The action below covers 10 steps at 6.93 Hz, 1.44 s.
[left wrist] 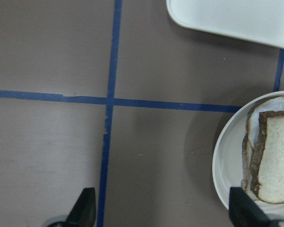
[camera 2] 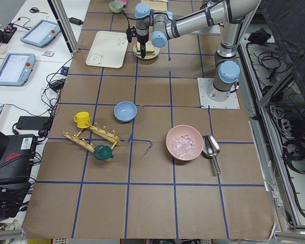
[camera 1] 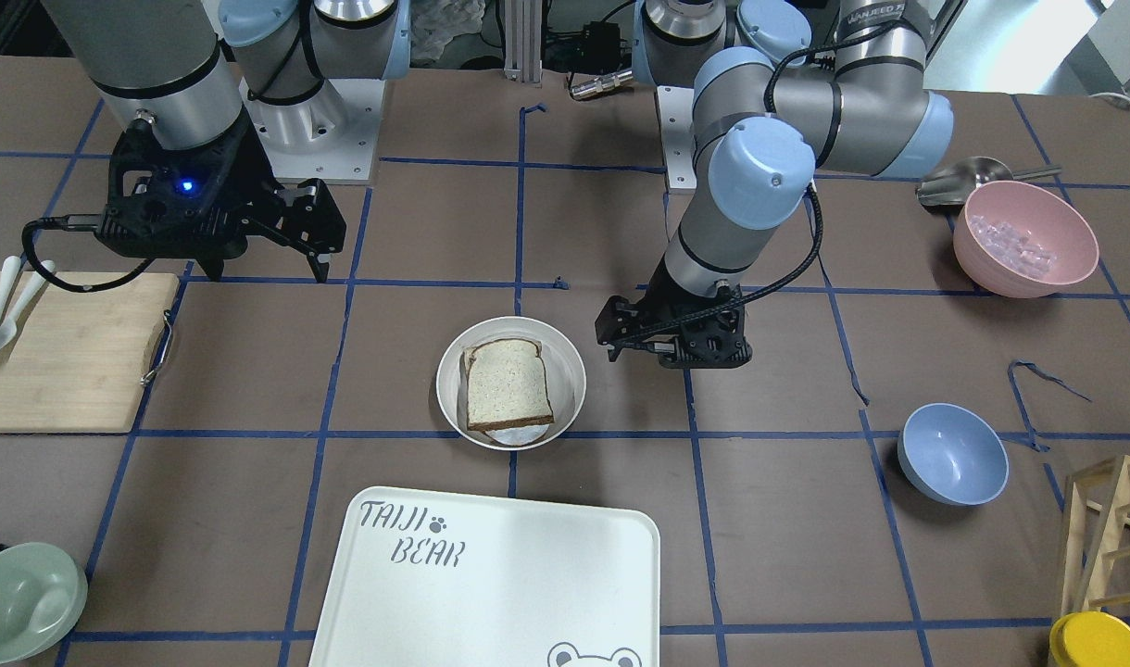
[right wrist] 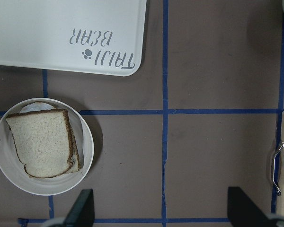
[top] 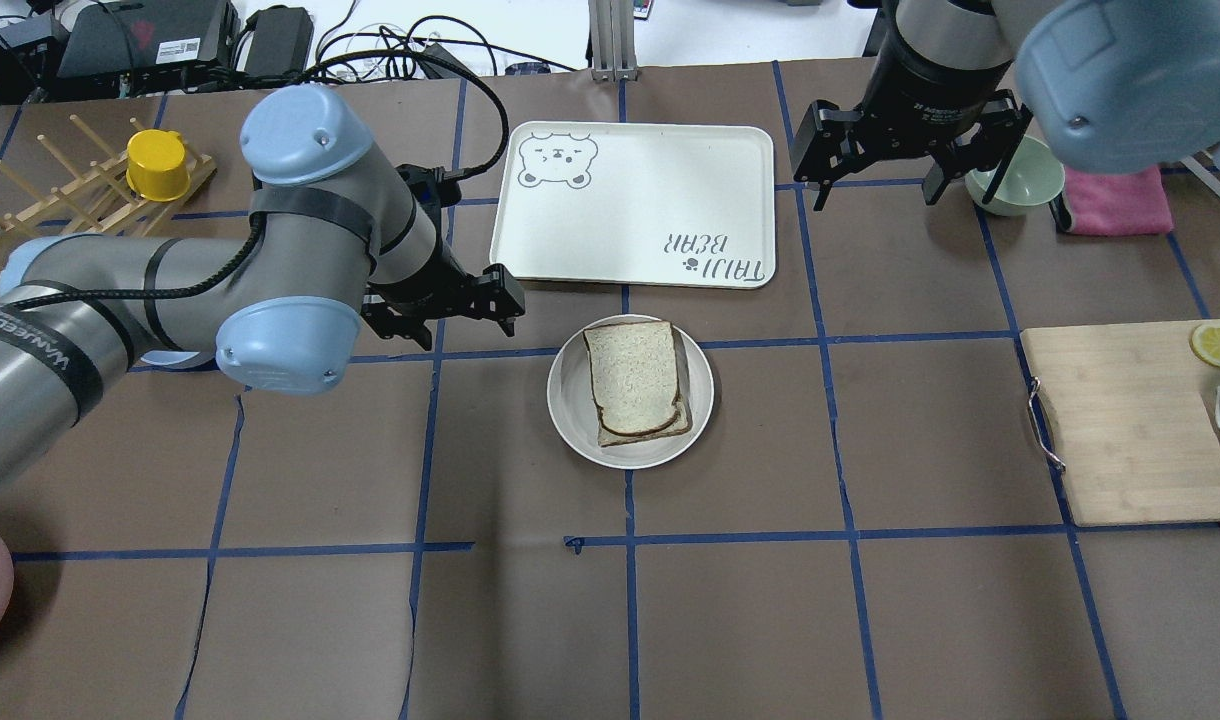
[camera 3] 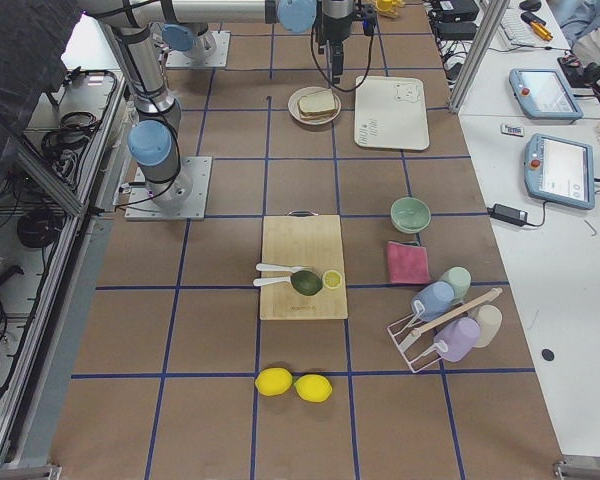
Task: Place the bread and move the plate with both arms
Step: 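Raise the right gripper back while the left gripper reaches toward the plate, then grasp the rim of the white plate with the left gripper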
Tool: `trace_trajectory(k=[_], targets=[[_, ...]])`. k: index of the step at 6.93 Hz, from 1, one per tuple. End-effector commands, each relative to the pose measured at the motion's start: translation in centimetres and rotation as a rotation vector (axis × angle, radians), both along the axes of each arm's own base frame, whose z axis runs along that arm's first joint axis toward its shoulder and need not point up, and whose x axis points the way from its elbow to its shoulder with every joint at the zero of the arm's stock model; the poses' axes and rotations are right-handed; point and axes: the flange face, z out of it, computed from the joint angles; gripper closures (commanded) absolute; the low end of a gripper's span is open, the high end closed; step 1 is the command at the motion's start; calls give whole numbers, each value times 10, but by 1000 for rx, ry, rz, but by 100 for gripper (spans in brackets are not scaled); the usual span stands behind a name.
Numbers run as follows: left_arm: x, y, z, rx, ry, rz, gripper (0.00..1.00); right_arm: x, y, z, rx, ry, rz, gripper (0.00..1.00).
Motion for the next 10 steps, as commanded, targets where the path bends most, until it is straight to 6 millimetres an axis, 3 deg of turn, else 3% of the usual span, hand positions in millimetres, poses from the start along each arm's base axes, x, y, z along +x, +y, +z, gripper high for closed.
trace_trajectory(k=[1, 3, 6, 7, 8, 10], targets=[[-31, -4, -44, 31, 6, 29, 19, -3, 1, -2, -3, 9, -7, 0], [-53, -1, -76, 62, 1, -10, 24, -5, 2, -1, 2, 6, -10, 0], [-56, -2, -101, 90, -6, -27, 25, -5, 0, 3, -22, 5, -19, 0], [-57, -2, -102, 90, -2, -33, 55, -5, 0, 3, -22, 3, -19, 0], [-57, -2, -102, 91, -3, -39, 99, -6, 0, -1, -7, 5, -28, 0], [-56, -4, -98, 84, -1, -36, 100, -11, -1, -3, 2, 9, -36, 0]])
